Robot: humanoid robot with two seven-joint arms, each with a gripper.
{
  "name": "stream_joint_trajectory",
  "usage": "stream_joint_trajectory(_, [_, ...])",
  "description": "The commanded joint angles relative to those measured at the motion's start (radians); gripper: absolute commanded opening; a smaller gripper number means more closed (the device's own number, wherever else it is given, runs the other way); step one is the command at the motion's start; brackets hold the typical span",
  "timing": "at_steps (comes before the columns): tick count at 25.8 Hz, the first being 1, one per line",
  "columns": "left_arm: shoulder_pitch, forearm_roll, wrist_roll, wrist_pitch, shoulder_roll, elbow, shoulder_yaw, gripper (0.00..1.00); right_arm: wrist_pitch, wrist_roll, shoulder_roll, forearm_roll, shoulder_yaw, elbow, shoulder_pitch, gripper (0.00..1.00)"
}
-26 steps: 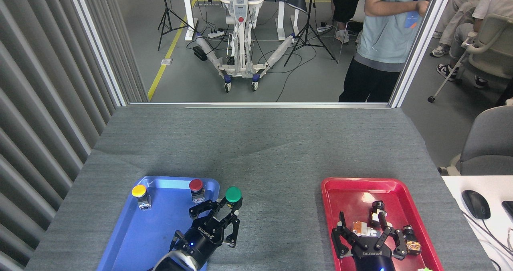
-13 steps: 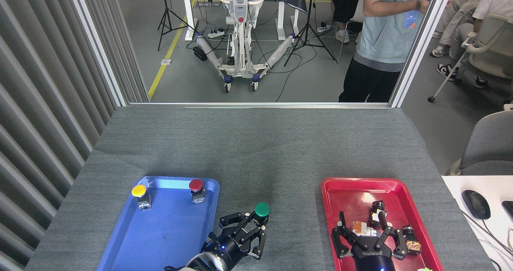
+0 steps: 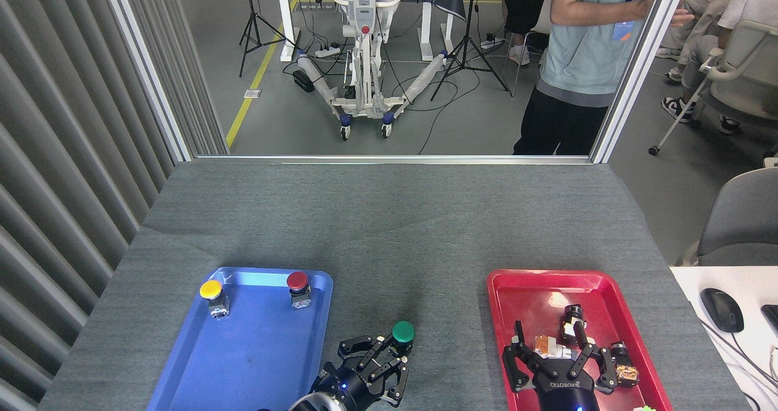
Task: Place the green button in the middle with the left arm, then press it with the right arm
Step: 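Release the green button on the table and withdraw the left gripper, then move the right gripper from the red tray over the green button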
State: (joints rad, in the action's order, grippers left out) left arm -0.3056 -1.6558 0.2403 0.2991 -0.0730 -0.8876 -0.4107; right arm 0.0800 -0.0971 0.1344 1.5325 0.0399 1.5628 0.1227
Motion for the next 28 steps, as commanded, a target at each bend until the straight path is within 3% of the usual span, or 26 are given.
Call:
stream_joint_trajectory(1, [0.002, 0.004, 0.004, 0.003, -0.001, 0.001, -0.007, 0.69, 0.000, 0.000, 0.001, 0.000, 0.000, 0.000, 0.000, 1.00])
stream_joint_trajectory(2, [0.005, 0.004, 0.004, 0.003, -0.001, -0.001, -0.007, 0.77, 0.000, 0.000, 0.001, 0.000, 0.000, -0.001, 0.000, 1.00])
stream_joint_trajectory(3, [0.008, 0.005, 0.005, 0.003, -0.001, -0.002, -0.007, 0.99, 0.000, 0.000, 0.001, 0.000, 0.000, -0.001, 0.000, 1.00])
stream_joint_trajectory(7, [0.023, 0.007, 0.005, 0.005, 0.002, -0.036, -0.005, 1.00, -0.002, 0.000, 0.001, 0.000, 0.000, -0.001, 0.002, 1.00])
stream_joint_trajectory(12, [0.097, 0.016, 0.005, -0.023, 0.025, -0.218, 0.016, 1.00, -0.002, 0.000, -0.001, 0.000, 0.000, -0.001, 0.002, 1.00])
stream_joint_trajectory(18, [0.247, 0.017, 0.004, -0.115, 0.088, -0.456, 0.176, 1.00, -0.006, 0.002, -0.003, 0.003, 0.002, -0.003, 0.002, 0.98])
stream_joint_trajectory(23, [0.356, 0.085, -0.004, -0.121, 0.085, -0.573, 0.449, 1.00, -0.023, 0.002, -0.003, 0.020, 0.005, -0.004, 0.000, 0.82])
stream_joint_trajectory(28, [0.362, 0.188, -0.015, -0.118, 0.090, -0.580, 0.556, 1.00, -0.101, 0.002, -0.004, 0.023, 0.011, -0.006, -0.002, 0.57])
